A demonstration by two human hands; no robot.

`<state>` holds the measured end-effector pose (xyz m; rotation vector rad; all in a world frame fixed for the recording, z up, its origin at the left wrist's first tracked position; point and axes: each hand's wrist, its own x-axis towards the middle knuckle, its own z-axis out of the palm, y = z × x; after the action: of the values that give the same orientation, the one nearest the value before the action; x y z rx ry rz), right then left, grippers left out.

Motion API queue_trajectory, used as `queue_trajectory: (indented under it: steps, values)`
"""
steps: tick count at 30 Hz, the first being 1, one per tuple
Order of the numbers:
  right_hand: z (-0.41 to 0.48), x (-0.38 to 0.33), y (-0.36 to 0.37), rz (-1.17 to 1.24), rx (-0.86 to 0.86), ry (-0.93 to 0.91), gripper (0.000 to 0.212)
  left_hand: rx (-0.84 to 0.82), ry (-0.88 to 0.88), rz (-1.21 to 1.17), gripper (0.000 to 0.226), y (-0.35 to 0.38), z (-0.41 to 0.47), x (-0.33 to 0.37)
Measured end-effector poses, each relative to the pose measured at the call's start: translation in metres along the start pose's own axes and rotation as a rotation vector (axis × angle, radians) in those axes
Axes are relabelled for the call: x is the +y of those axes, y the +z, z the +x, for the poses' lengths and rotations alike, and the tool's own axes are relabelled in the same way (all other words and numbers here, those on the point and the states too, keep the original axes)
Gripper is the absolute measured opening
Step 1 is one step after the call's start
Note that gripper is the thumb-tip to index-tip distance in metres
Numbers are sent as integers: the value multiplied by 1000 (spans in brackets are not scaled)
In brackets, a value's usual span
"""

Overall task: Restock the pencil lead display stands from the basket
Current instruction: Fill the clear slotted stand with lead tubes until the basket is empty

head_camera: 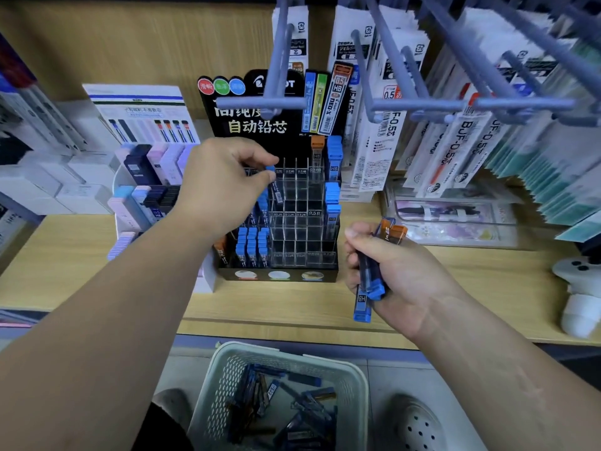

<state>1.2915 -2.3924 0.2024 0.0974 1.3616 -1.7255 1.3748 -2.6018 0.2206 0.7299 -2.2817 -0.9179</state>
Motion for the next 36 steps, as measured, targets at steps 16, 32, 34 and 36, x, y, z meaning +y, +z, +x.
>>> queue_trajectory:
  steps: [16, 32, 34, 36]
  values:
    - [-1, 4, -1, -14, 3, -2, 12, 7, 185, 337, 10, 13, 4, -4]
    - [-4, -2, -1, 75, 19, -4, 8, -67, 334, 212, 18, 11, -29, 44]
    - [-3, -1, 0, 93, 40, -25, 8, -252, 226, 64, 21, 17, -50, 54]
    - [-3, 0, 2, 106, 56, -57, 9, -414, 26, -83, 22, 23, -65, 57]
